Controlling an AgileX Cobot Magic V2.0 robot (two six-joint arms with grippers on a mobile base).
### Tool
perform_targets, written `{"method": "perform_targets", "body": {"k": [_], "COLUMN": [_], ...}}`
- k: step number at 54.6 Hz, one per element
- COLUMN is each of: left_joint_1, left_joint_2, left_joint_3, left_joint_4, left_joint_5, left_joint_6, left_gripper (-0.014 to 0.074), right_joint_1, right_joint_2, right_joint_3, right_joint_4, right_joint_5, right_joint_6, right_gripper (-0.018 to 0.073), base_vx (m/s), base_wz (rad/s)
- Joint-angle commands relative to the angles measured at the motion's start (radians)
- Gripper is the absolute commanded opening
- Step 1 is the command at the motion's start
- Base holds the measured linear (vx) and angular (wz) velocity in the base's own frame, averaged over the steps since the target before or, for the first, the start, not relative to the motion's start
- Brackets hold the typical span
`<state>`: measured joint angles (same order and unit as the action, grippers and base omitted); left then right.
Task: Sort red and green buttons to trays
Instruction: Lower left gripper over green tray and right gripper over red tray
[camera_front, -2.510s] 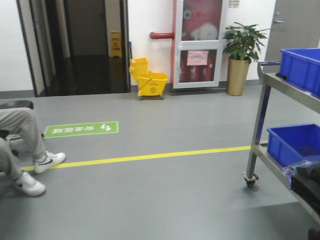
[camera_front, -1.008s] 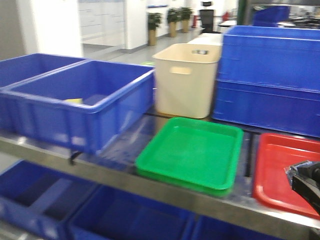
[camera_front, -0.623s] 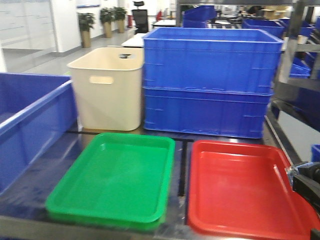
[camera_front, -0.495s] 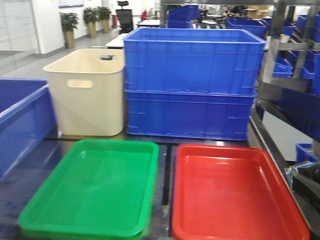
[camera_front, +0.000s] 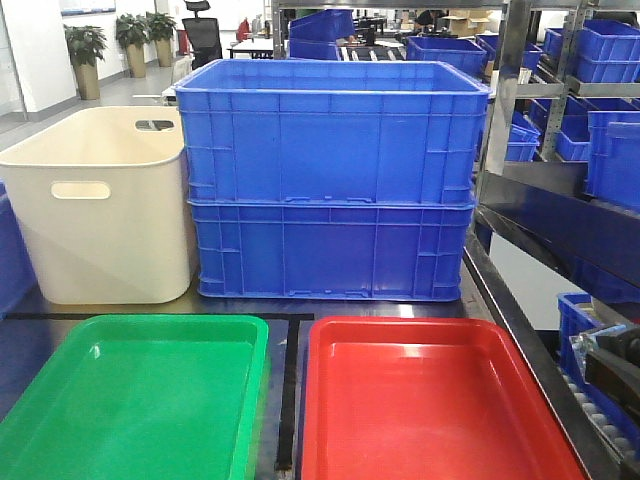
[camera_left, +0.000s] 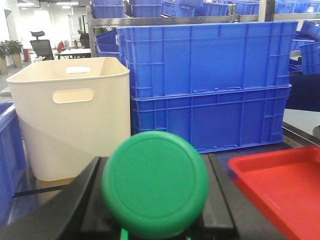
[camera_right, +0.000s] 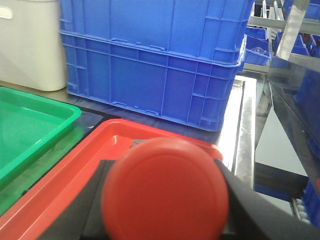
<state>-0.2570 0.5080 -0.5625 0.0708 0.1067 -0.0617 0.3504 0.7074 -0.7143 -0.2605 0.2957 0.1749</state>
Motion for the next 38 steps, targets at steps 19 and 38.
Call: {"method": "perform_targets", "body": {"k": [19,38], "left_joint_1": [-0.007,-0.007], "left_joint_2": [0.0,0.0], "left_joint_3": [-0.035,-0.035], "left_joint_4": [0.001,0.001], "left_joint_5": [-0.093,-0.101], "left_joint_6": [-0.007,-0.007], "left_gripper": [-0.0006,-0.0006], "right_joint_1": [-0.003,-0.003], "right_joint_2": [-0.002,-0.002], "right_joint_3": [-0.032,-0.032], "right_joint_4": [-0.014,-0.014], "right_joint_5": [-0.087,-0.09], "right_joint_6": [-0.007,-0.007], "right_gripper": [-0.0009,-0.0009], "base_vx": [0.09,0.02], "base_wz": [0.0,-0.01]}}
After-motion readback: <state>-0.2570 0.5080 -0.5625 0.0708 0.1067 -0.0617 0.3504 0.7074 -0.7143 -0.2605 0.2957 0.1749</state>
